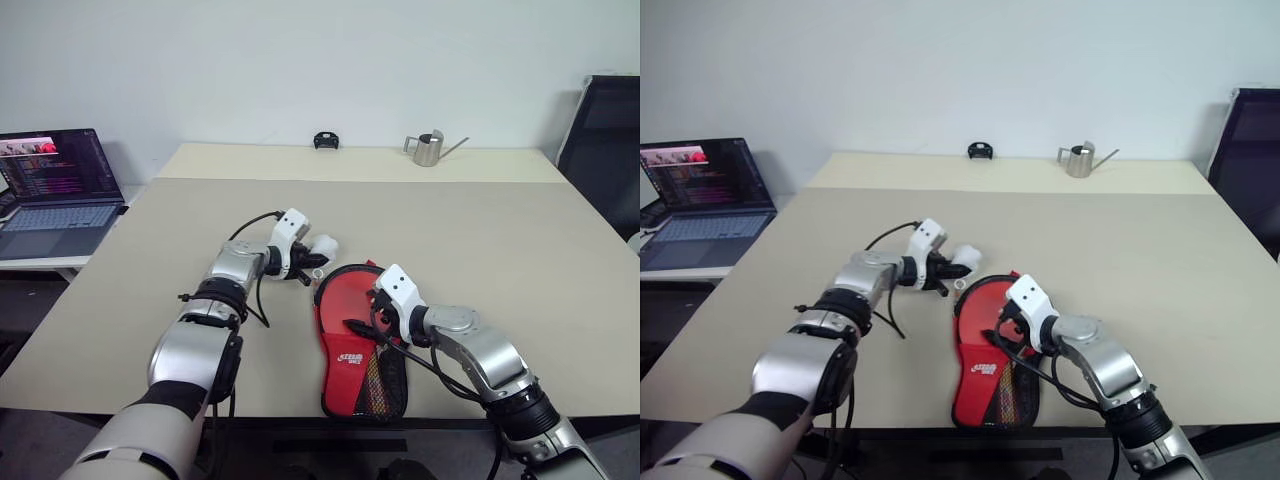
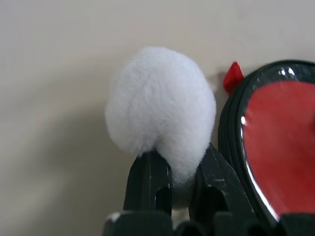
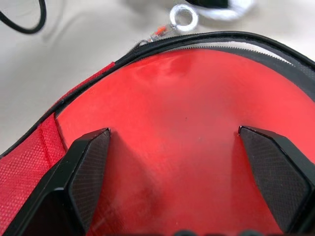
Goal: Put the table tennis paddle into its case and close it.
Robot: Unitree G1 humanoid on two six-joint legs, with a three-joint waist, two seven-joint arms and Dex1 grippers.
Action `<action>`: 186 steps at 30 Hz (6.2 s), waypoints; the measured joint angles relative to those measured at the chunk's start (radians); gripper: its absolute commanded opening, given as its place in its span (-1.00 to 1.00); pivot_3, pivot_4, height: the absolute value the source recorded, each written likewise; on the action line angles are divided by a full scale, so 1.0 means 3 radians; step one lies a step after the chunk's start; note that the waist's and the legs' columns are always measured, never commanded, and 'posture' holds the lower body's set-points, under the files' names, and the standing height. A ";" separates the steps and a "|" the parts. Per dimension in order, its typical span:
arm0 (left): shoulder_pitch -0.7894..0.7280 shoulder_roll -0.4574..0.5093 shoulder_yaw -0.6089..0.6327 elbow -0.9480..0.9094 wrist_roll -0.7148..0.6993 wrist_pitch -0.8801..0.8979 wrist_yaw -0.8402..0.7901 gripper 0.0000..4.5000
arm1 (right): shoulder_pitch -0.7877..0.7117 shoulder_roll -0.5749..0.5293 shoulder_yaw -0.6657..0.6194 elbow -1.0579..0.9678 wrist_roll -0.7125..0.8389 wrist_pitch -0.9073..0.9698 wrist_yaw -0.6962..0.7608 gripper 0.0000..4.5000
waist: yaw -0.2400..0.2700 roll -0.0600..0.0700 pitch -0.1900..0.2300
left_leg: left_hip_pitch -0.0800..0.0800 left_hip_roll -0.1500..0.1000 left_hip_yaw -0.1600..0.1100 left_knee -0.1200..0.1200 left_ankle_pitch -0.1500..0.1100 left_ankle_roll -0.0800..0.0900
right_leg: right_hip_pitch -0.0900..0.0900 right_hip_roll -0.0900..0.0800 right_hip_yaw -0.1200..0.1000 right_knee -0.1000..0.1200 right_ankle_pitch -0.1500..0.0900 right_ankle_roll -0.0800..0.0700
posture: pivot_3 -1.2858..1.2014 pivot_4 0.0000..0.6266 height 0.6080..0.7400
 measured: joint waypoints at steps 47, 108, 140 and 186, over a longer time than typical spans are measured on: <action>-0.0901 -0.1564 -0.0330 0.0688 0.1087 -0.0995 0.1555 -0.95 | 0.0662 0.0507 -0.0004 -0.0780 -0.0122 0.0443 -0.0818 1.00 | 0.0029 -0.0004 -0.0004 | 0.0009 -0.0026 -0.0006 -0.0010 0.0000 0.0000 | 0.0012 -0.0009 -0.0002 -0.0009 -0.0007 0.0015 | 0.03 -0.52 1.00; 0.1311 0.0588 0.0035 -0.3097 -0.1025 0.0822 -0.1440 0.59 | 0.0234 -0.0593 -0.0532 -0.0633 0.0576 0.0763 0.0369 1.00 | 0.0034 0.0003 -0.0001 | 0.0009 -0.0023 -0.0032 -0.0012 -0.0001 0.0002 | 0.0029 -0.0018 -0.0001 -0.0035 -0.0006 0.0012 | 0.03 -0.52 1.00; 0.1108 -0.0076 -0.0694 -0.1771 -0.0319 -0.0355 -0.1209 0.59 | -0.0980 -0.0648 -0.1343 0.1082 0.0760 0.0449 0.0051 1.00 | 0.0018 0.0012 0.0007 | -0.0028 -0.0022 -0.0024 -0.0007 0.0001 0.0002 | -0.0002 -0.0018 -0.0002 -0.0033 -0.0005 0.0012 | 0.03 -0.52 1.00; 0.1106 -0.0231 -0.0819 -0.1531 -0.0174 -0.0784 -0.1089 0.61 | -0.0779 -0.0605 -0.1015 0.1269 -0.0052 -0.0264 0.0035 -0.76 | 0.0035 0.0040 -0.0017 | -0.0017 -0.0025 -0.0023 -0.0006 0.0000 0.0004 | 0.0008 -0.0018 -0.0002 -0.0032 -0.0005 0.0012 | 0.03 -0.52 1.00</action>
